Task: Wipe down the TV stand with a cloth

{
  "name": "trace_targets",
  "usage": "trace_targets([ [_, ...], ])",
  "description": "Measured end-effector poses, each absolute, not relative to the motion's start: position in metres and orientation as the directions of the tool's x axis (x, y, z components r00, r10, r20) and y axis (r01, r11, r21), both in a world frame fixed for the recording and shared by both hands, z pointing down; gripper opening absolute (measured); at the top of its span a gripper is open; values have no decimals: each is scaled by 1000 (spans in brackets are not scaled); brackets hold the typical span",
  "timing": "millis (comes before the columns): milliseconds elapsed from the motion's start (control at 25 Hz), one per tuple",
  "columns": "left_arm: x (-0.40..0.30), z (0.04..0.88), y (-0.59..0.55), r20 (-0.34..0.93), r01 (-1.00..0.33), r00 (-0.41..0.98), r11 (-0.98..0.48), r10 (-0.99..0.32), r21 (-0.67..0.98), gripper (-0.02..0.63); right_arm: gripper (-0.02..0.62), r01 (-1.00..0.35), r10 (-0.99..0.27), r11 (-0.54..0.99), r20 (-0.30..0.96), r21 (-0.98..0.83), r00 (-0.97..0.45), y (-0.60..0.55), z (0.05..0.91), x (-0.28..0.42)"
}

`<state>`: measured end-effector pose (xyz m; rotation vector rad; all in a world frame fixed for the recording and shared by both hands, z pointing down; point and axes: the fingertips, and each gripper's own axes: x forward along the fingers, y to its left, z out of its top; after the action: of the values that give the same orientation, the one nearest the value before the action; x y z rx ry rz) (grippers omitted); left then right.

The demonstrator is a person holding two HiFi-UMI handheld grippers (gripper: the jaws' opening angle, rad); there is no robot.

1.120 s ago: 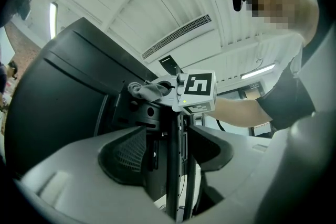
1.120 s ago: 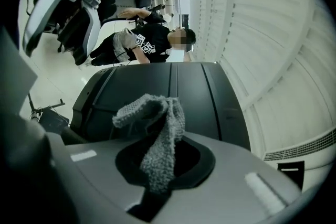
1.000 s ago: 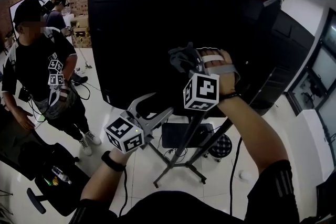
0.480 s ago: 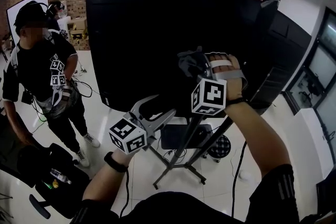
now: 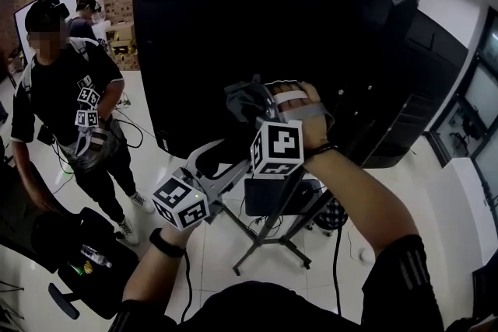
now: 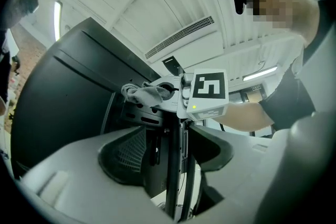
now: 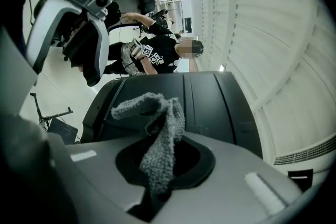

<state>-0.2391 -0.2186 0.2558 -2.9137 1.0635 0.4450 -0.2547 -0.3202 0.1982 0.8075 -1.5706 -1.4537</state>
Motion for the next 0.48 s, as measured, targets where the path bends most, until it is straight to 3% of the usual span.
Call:
trace_targets([
  [480,-240,266,-218,-252,-632,730,-768,-635,103,276,25,72,-914,163,178,984,-365,-350,217,-229],
])
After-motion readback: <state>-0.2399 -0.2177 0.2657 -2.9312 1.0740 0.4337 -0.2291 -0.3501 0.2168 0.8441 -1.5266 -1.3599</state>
